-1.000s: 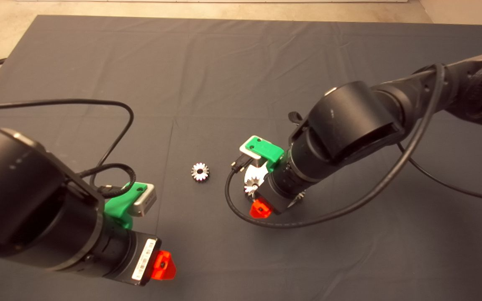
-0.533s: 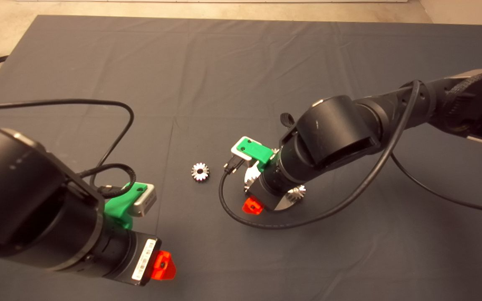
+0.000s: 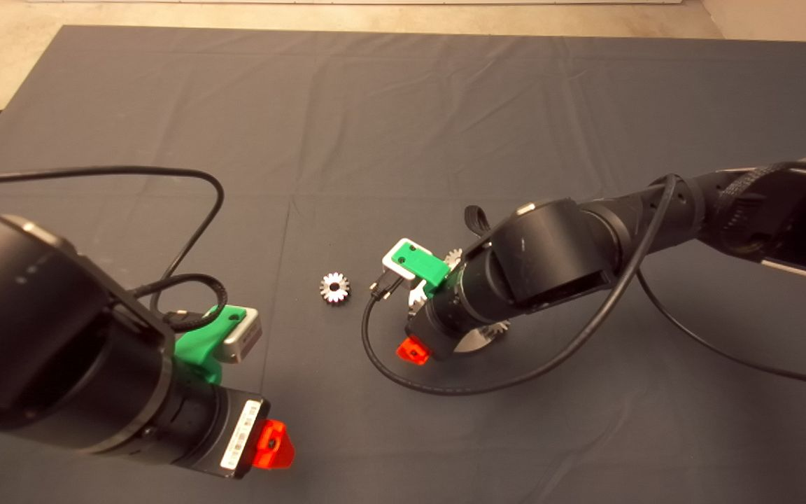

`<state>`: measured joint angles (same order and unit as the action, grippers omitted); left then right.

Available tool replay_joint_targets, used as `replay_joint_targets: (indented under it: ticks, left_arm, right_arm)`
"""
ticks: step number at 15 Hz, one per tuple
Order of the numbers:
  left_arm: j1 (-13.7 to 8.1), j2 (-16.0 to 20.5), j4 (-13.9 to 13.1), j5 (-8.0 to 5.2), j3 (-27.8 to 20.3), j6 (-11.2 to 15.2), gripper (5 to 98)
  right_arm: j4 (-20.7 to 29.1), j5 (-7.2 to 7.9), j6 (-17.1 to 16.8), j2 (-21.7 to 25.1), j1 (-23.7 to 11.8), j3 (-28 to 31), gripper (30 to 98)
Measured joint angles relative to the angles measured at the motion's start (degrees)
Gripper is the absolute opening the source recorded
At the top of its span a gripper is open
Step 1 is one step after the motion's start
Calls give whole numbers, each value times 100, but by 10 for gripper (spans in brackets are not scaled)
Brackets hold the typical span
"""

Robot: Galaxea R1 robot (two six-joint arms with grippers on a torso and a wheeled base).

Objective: Remove an incorrectly installed larger gear and replace it with the correct smaller gear

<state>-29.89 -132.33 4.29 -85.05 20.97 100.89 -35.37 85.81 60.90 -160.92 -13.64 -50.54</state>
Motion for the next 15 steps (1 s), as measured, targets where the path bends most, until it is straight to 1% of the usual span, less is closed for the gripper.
replay_joint_targets:
  ticks: [4,7,10,12,14,15]
  left_arm:
    - [-1,-2,0,0,0,1,978]
    - [1,-3,0,0,0,1,978]
    - [-1,-2,0,2,0,1,978]
    - [0,-4,0,2,0,1,978]
    - [1,-2,0,2,0,1,978]
    - [-1,-2,0,0,0,1,978]
  right_arm:
    - [-283,18,0,33,190,-6,976]
    - [-478,27,0,94,223,-33,976]
    - [-596,35,-2,94,362,-91,976]
    - [-647,33,-2,93,383,-127,976]
    - [-723,33,-1,91,417,-168,948]
    - [-738,33,-2,91,457,-177,948]
